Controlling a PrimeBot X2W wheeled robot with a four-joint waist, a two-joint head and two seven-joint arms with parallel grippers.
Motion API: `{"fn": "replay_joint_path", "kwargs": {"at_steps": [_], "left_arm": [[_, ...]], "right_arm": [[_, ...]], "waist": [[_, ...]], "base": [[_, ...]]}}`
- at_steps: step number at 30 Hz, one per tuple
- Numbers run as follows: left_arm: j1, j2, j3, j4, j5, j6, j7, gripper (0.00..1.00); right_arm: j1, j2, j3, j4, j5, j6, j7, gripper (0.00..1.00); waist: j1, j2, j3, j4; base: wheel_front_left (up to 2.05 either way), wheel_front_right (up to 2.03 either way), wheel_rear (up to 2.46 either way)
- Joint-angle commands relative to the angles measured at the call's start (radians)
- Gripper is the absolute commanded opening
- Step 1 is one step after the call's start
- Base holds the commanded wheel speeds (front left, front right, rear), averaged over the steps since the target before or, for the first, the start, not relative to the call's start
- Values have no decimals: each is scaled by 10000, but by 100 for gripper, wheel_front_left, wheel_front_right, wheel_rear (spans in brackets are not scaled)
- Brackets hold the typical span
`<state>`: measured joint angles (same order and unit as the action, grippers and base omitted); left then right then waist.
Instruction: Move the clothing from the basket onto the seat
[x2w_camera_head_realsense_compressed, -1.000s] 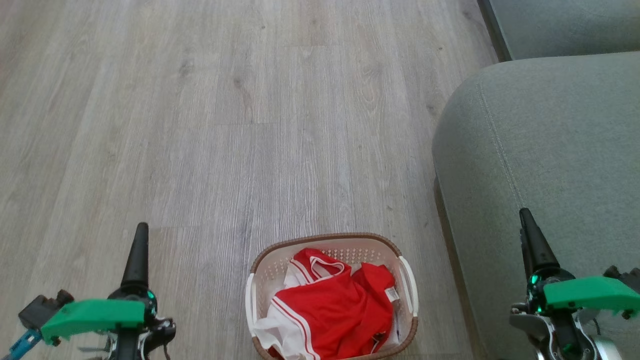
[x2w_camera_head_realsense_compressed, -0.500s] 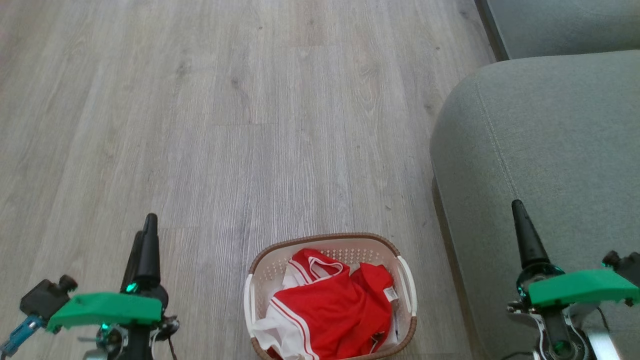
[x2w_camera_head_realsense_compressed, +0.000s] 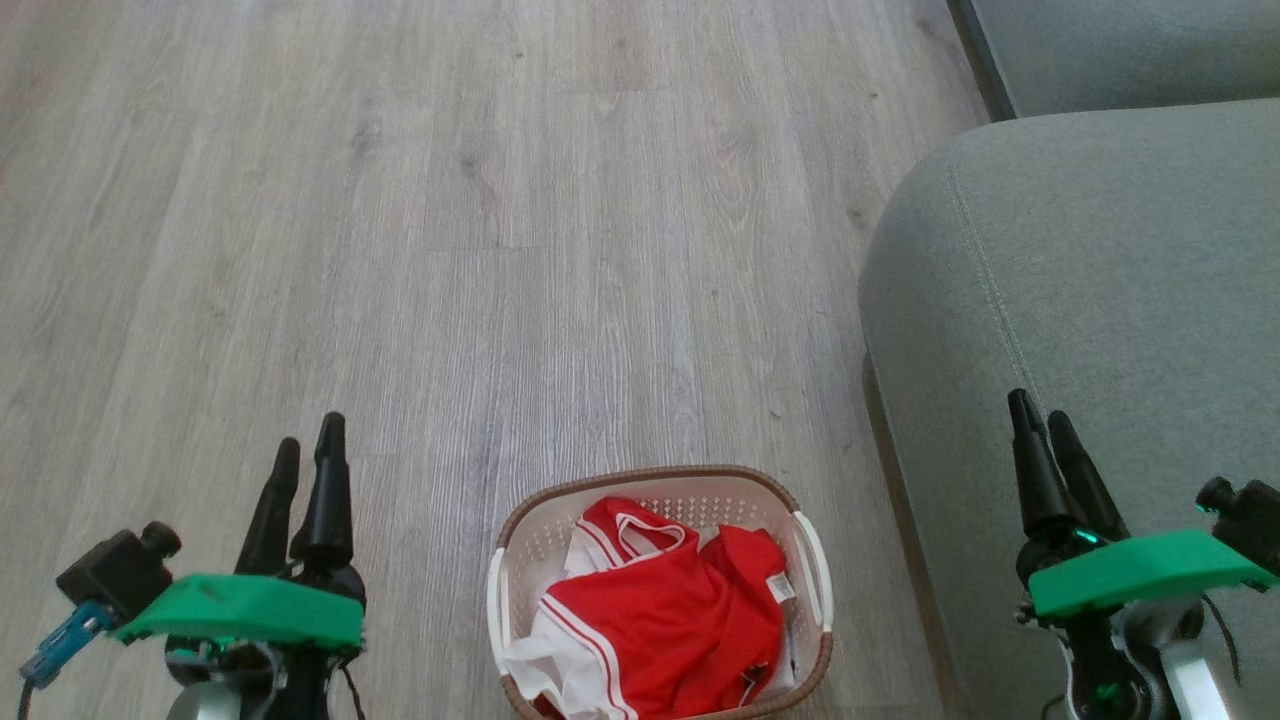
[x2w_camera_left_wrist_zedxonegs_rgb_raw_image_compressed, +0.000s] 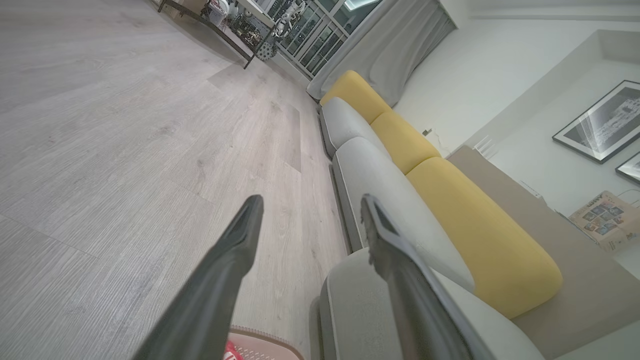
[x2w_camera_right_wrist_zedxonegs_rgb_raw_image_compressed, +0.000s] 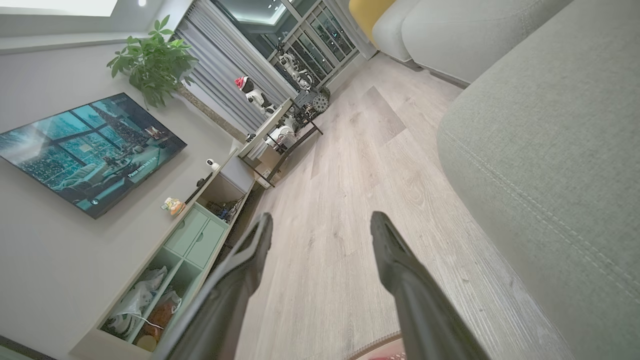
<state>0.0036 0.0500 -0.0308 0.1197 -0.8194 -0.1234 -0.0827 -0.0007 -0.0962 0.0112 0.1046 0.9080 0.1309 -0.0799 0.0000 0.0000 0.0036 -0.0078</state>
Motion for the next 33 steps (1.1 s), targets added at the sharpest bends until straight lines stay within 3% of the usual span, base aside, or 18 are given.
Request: {"fn": "replay_joint_path", "kwargs": {"at_steps": [1, 33], "left_arm": [[-421, 154, 81, -485, 431, -9, -140, 100], [-375, 166, -211, -674, 4360, -15, -1075, 100]], "right_arm": [[-414, -184, 182, -486, -409, -1, -154, 100], [-394, -283, 627, -869, -4086, -1, -1098, 100]], "waist": [[0, 0, -2, 1], [0, 0, -16, 12]], "base": [[0, 0, 0], [0, 0, 0]]}}
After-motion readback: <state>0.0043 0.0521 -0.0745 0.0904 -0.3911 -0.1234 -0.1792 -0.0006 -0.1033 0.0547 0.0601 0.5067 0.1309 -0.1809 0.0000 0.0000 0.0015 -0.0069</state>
